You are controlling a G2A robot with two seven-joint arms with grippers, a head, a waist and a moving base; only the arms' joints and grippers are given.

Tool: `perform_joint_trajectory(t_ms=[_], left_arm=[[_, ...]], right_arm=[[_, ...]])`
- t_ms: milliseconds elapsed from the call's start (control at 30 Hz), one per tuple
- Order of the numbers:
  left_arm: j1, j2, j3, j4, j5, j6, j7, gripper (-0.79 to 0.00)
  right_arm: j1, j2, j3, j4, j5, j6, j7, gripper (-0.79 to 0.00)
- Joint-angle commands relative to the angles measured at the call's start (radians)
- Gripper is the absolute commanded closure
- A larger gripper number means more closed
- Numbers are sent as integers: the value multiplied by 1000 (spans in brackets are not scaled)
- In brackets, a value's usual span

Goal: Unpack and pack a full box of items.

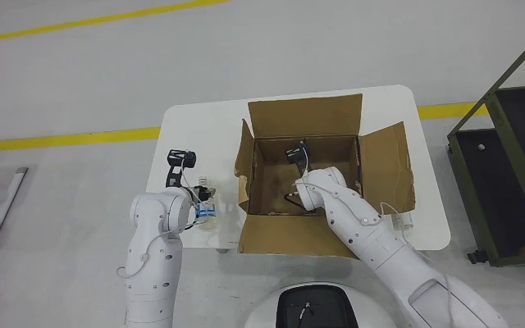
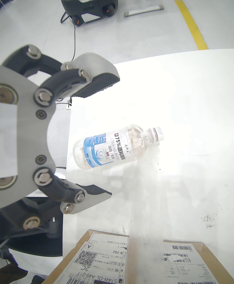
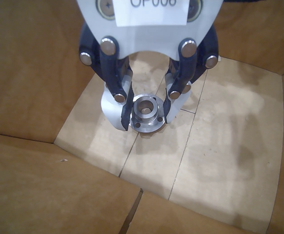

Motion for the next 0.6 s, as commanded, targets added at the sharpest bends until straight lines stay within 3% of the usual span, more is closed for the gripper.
perform_joint_trajectory(t_ms=[0, 500, 567], left_arm=[[0, 0, 0, 0, 0, 0, 0, -785], [0, 0, 0, 0, 0, 0, 0, -785], [0, 0, 0, 0, 0, 0, 0, -785]], right_arm=[[-3, 0, 5, -3, -4, 0, 1, -348], [-12, -9, 19, 15, -17, -12, -4, -289], [-9, -11, 21, 23, -13, -17, -5, -243]])
